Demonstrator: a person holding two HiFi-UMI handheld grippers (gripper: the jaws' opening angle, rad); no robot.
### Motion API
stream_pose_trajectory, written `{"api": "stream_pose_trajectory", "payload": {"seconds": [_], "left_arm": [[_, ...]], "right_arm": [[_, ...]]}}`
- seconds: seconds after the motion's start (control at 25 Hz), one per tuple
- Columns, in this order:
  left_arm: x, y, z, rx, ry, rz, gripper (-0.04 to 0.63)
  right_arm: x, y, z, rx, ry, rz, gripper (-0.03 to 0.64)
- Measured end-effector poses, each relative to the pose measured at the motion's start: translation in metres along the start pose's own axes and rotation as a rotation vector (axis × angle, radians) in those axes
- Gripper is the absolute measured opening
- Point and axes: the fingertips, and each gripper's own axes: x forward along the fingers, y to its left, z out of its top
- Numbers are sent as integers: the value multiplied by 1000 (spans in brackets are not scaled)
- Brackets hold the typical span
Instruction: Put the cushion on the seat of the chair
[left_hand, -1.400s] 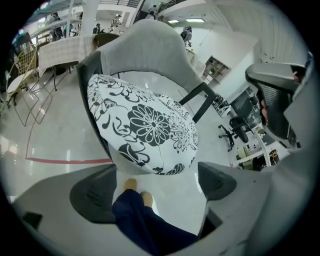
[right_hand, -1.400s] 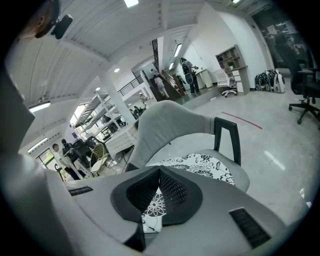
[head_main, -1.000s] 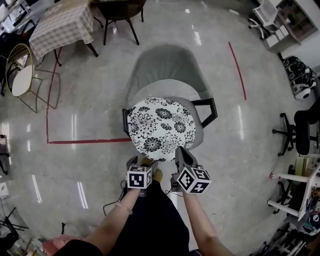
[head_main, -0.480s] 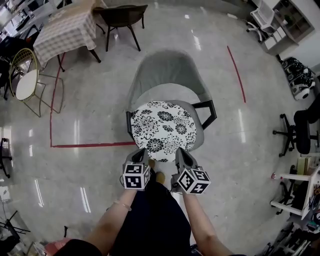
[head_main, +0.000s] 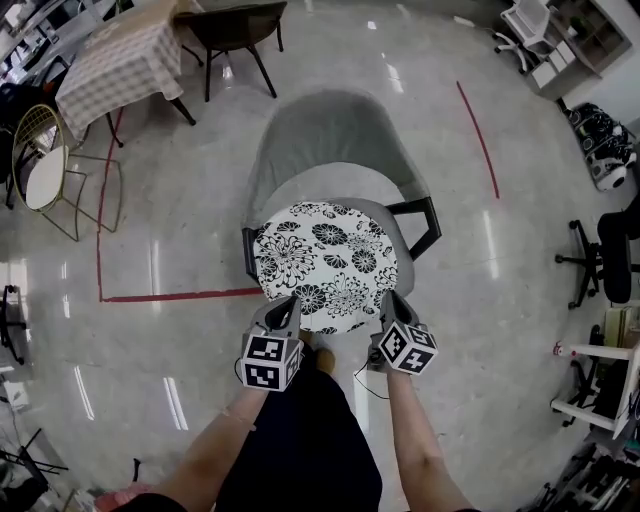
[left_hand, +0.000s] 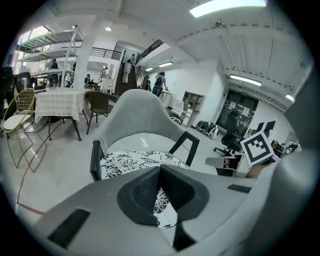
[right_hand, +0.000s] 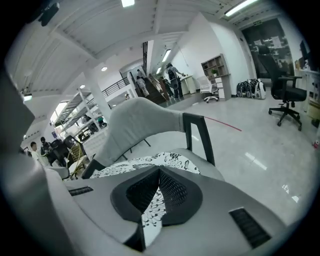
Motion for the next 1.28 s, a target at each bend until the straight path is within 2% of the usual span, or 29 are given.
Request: {"api": "stream_pose_trajectory", "payload": {"seconds": [0.24, 0.32, 0.52, 0.64, 0.84, 1.0, 1.16, 1.28], "left_arm": [[37, 1, -3, -19, -24, -41, 23], [49, 1, -3, -28, -30, -52, 23], [70, -5, -9, -29, -22, -77, 23], [76, -6, -18, -32, -6, -89, 23], [79, -1, -35, -45, 26, -86, 23], [80, 6, -37, -50, 31, -81, 23], [71, 18, -44, -53, 31, -86, 23], [66, 25, -50, -59, 38, -89, 23]], "right_arm": [[58, -49, -8, -47, 47, -24, 6], [77, -65, -17, -65, 89, -28, 41], [122, -105, -42, -171, 221, -46, 69], [143, -121, -49, -204, 263, -69, 77], [162, -134, -65, -185, 338, -79, 89], [165, -131, -59, -156, 300, -104, 28], [157, -144, -41, -94, 192, -226, 17], [154, -143, -39, -79, 175, -256, 20]]}}
